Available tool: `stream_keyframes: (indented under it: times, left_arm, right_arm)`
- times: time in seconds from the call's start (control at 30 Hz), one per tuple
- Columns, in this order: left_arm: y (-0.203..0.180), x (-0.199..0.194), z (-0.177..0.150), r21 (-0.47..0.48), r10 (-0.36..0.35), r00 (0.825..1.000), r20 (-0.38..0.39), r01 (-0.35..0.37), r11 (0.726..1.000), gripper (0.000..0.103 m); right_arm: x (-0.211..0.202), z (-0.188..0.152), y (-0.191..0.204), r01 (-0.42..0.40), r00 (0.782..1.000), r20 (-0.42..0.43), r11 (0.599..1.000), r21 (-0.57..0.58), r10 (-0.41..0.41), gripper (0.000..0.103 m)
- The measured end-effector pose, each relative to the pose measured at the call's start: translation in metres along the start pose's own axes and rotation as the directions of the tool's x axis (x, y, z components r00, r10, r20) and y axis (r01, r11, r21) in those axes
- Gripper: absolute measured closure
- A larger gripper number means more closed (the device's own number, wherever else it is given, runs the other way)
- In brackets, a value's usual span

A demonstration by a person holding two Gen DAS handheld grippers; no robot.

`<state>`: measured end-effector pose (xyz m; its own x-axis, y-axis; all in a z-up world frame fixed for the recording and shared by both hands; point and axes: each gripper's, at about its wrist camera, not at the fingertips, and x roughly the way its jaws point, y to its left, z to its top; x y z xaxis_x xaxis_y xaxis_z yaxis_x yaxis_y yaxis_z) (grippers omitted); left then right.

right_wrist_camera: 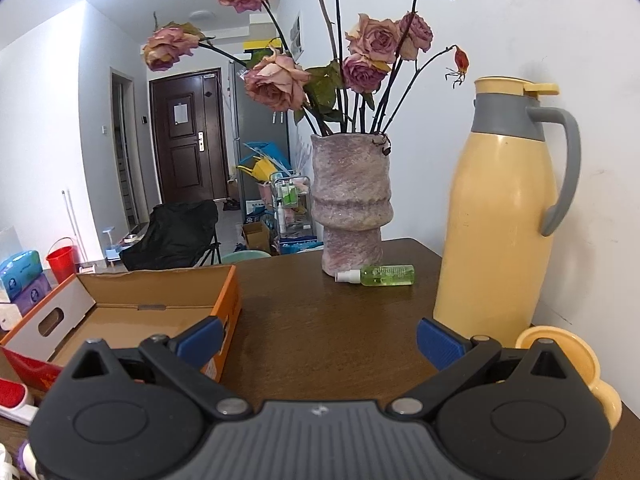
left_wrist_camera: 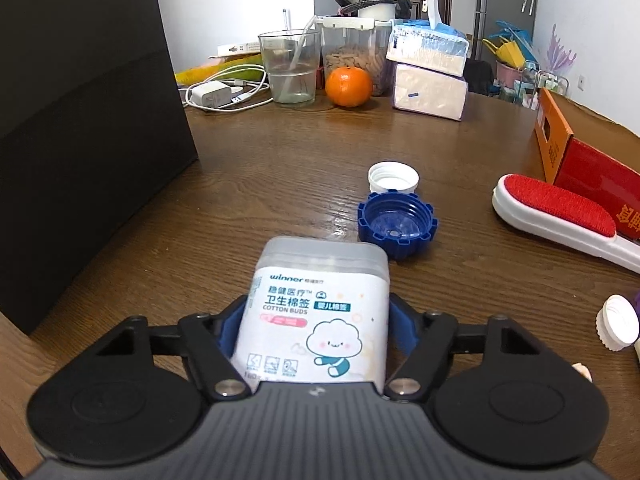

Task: Organize rigid objects
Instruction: 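Move the left tool to the white cotton-bud container and close on it, then lift the cotton-bud container with the left tool while the right tool grasps the green spray bottle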

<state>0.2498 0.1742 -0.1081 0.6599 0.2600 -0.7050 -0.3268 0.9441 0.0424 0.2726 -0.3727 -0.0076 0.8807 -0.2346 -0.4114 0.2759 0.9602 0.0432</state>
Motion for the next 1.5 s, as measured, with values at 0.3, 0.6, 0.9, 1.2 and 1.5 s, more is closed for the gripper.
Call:
stream_keyframes:
  times: [0.3,0.6,0.9,1.2,1.5]
  left_arm:
    - [-0.002,-0.006,0.001,-0.018,-0.003,1.000,0.021,0.004,1.000,0.037]
    - [-0.010,-0.037,0.021,-0.032,-0.003,0.996,0.084,0.006,0.999,0.037]
    - [-0.042,-0.068,0.044,-0.005,-0.018,0.990,0.139,0.019,1.000,0.037]
    - [-0.078,-0.077,0.061,0.017,-0.018,0.989,0.150,0.016,1.000,0.037]
    - [-0.105,-0.069,0.079,0.020,-0.008,0.991,0.137,0.005,1.000,0.037]
  right_arm:
    - [0.033,0.019,-0.004,0.004,1.000,-0.020,1.000,-0.011,-0.004,0.000]
    - [0.066,0.032,-0.011,0.013,0.999,-0.044,1.000,-0.004,-0.013,0.000]
    - [0.114,0.042,-0.023,0.057,0.995,-0.077,0.996,-0.061,-0.062,0.000]
    - [0.160,0.047,-0.036,0.095,0.987,-0.118,0.990,-0.101,-0.107,0.000]
    - [0.210,0.050,-0.043,0.059,0.983,-0.170,0.994,-0.095,-0.074,0.001]
